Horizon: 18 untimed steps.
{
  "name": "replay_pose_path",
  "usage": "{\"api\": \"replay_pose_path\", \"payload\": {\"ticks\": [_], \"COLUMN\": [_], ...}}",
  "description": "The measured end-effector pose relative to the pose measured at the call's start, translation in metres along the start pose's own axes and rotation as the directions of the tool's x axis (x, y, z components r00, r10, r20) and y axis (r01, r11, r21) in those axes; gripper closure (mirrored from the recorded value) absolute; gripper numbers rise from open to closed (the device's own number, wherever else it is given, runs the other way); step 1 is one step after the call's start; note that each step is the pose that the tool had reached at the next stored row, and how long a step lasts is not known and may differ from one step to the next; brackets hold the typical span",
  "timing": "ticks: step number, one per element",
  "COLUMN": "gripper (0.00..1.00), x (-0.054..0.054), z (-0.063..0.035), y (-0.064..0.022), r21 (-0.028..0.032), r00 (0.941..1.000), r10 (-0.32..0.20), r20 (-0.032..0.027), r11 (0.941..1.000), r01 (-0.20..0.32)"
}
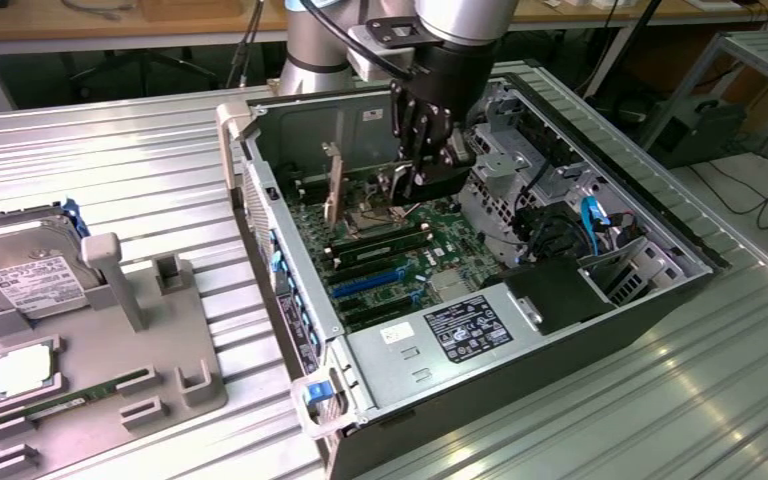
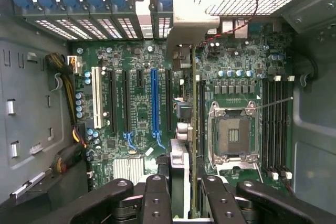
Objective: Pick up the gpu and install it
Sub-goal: 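Insert the gpu into the slot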
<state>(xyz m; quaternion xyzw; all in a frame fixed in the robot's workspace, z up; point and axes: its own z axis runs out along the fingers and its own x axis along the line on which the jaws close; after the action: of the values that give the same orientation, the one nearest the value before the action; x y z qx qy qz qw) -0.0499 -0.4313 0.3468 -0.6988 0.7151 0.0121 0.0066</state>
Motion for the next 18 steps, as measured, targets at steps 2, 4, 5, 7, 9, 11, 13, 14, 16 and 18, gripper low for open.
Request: {"api": "replay_pose_path", "payload": {"ticks": [2,4,5,7,9,11,13,14,16,18], "gripper": [0.72,0.72,0.72,0.72,0.72,0.72,0.72,0.72,0.72,0.72], "x": [0.000,0.000,0.000,0.000,0.000,0.000,0.000,0.000,0.000,0.000], "z": [0.0016,0.0028,0.0036,0.0054,0.0073,0.0081,0.0087,0.0091,0.0103,0.0117], "y": [0.0014,0.0030,0.0031,0.0031,0.0032,0.0033,0.0034,0.0036,0.0044,0.0059], "r21": [0.0000,0.0033,0.0048,0.0050,0.0049,0.0047,0.0047,0.0047,0.0047,0.0047], "r00": [1.0000,1.0000,1.0000,1.0000,1.0000,0.9999,0.9999,0.9999,0.9999,0.9999], "r10": [0.000,0.000,0.000,-0.004,-0.008,-0.010,-0.011,-0.012,-0.012,-0.012], "r20": [-0.0001,0.0000,0.0006,0.0006,0.0006,0.0003,0.0005,0.0005,0.0005,0.0004], "r11": [1.0000,1.0000,1.0000,1.0000,1.0000,0.9999,0.9999,0.9999,0.9999,0.9999], "r01": [0.000,0.000,0.000,0.004,0.008,0.010,0.011,0.012,0.012,0.012]}}
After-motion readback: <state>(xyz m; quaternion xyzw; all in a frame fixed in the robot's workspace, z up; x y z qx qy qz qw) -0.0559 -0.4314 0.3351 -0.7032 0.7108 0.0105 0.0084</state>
